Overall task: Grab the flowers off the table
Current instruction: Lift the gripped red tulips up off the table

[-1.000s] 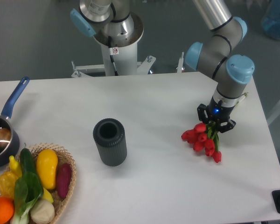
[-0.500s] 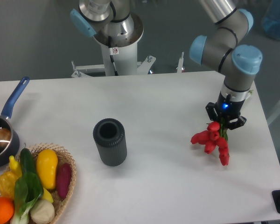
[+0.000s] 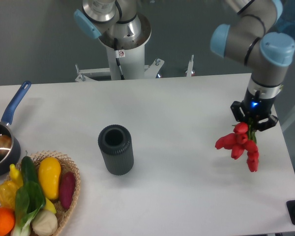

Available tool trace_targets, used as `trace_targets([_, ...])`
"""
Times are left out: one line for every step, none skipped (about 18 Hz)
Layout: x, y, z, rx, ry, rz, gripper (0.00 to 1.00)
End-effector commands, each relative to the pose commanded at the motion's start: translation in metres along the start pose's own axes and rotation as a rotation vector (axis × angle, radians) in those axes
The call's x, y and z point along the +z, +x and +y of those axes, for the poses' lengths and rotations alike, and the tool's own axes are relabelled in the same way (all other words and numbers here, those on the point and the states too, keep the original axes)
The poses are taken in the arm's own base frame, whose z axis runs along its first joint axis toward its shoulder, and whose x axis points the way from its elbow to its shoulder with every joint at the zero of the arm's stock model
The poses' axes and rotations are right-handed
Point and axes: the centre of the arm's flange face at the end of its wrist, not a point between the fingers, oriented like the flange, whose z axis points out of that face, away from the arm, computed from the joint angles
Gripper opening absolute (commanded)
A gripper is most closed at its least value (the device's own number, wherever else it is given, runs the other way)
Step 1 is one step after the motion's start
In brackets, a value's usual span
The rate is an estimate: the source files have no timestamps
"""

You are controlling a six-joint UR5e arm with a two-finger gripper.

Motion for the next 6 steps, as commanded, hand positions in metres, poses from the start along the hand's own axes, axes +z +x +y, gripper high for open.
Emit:
trace_targets([0.000,0.000,-0.001,0.000,-0.001,0.000,0.00])
trace_targets([-0.001,0.000,-0.003,0.002,-0.002,-0.003,0.00])
trace_targets([0.001,0.002,-0.007,0.008,-0.005,-0.002,0.00])
trace_targets([0.001,0.003,-0.012,0.016,-0.012,-0.005,0.00])
trace_targets([-0.001,0.003,-0.015,0.019,-0.022,-0.008,0.00])
trace_targets([-0.003,0.002,-0.016,0.019,-0.022,-0.011,0.00])
